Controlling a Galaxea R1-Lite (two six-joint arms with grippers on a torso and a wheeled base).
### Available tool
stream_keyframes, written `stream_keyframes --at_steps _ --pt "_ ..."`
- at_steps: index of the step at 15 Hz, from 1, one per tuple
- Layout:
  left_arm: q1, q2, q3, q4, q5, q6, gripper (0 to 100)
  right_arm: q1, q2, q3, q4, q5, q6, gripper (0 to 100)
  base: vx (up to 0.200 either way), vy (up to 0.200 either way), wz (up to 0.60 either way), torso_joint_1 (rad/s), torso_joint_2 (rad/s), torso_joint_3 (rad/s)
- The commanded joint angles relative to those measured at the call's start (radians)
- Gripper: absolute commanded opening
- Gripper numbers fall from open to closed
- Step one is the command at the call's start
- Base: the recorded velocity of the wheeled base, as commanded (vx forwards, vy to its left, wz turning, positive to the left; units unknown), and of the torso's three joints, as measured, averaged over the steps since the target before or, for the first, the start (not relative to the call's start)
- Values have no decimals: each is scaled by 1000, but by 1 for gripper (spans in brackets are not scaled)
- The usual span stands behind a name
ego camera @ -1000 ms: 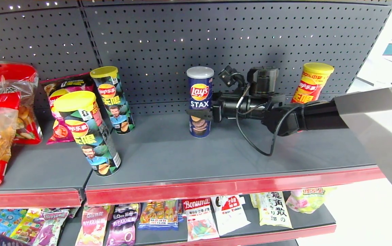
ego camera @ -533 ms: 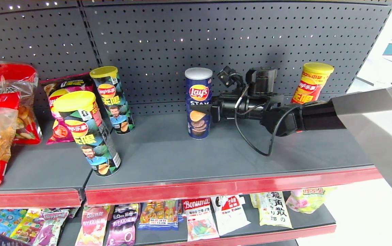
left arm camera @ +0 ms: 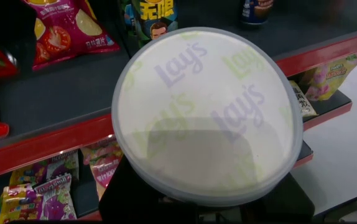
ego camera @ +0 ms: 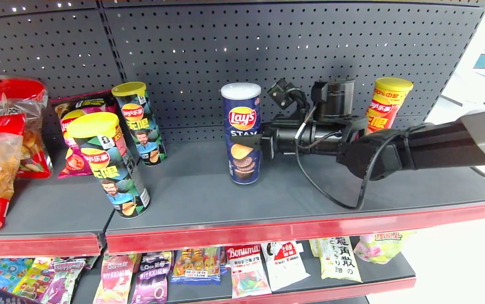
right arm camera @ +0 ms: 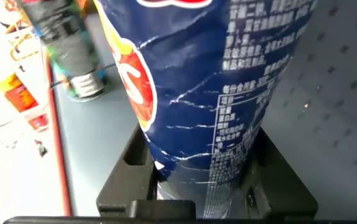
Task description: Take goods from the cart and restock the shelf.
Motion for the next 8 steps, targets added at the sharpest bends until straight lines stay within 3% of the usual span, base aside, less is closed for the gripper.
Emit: stream_keyframes --at_steps 1,3,8 --pt "0 0 0 0 0 0 0 48 -93 135 -67 -15 -3 0 0 0 0 0 0 0" --pt "0 -2 1 0 0 0 0 68 -93 215 -185 -20 -8 0 0 0 0 0 0 0" --pt "0 0 0 -2 0 -1 0 89 -125 315 -208 -57 -9 0 0 0 0 0 0 0"
